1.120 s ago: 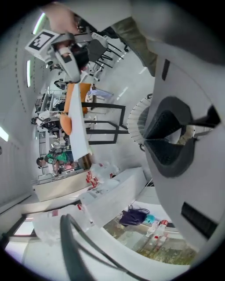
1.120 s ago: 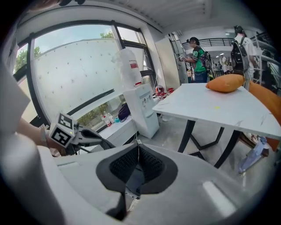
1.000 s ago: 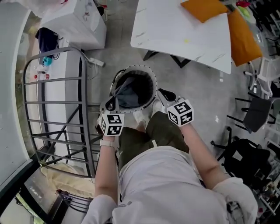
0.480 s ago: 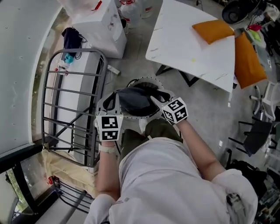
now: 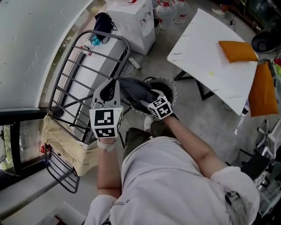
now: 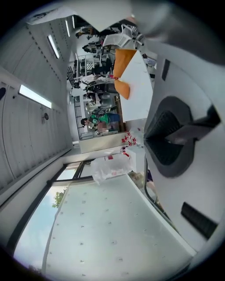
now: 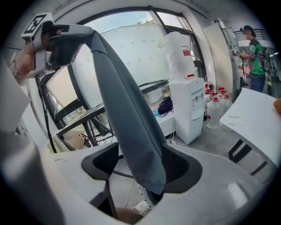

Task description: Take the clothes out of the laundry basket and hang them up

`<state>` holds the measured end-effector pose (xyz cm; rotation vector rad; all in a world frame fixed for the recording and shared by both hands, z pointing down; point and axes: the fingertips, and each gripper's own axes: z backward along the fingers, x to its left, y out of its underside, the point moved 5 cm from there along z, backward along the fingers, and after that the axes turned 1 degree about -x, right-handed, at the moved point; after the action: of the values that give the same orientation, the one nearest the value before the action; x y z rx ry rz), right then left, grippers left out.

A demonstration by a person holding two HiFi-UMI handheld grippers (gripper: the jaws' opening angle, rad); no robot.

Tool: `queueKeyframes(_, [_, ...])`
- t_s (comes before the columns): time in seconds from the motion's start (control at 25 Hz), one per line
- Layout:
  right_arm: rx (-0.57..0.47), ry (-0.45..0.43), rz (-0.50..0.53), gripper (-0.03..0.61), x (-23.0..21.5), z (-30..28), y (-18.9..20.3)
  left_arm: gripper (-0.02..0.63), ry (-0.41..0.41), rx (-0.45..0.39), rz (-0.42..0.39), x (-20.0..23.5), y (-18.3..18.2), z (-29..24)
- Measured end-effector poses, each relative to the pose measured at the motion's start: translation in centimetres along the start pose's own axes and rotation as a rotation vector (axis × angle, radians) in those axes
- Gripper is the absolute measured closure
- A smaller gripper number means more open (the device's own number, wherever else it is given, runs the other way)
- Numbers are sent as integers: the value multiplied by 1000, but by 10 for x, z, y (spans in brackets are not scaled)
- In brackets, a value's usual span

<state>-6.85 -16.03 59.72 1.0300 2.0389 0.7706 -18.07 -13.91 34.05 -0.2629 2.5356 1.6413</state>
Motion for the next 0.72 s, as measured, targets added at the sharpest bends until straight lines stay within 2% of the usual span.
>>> queueKeyframes(0.16, [64, -52, 54, 290, 15, -22, 0, 604, -101, -31, 36, 8, -12, 35])
queueKeyframes(0.28, [95, -72, 90, 341, 22, -27, 2, 604, -198, -48, 64, 21, -12, 67])
queueKeyframes(0.32, [94, -78, 91, 384, 24, -25, 1, 604, -230, -51, 78, 26, -10, 77])
queueKeyframes(0.4, [78, -100, 88, 525, 27, -21, -3, 604, -288, -58, 121, 34, -2, 99])
queueKeyframes(0.44, [70, -118, 88, 560, 29, -19, -5, 604, -317, -62, 142, 36, 2, 110])
queueKeyframes(0.56, [41, -144, 109, 560, 33, -12, -18, 604, -425, -61, 186, 41, 20, 146])
queueKeyframes(0.72, [-66, -132, 82, 560, 28, 10, -50, 604, -562, -35, 245, 45, 52, 194])
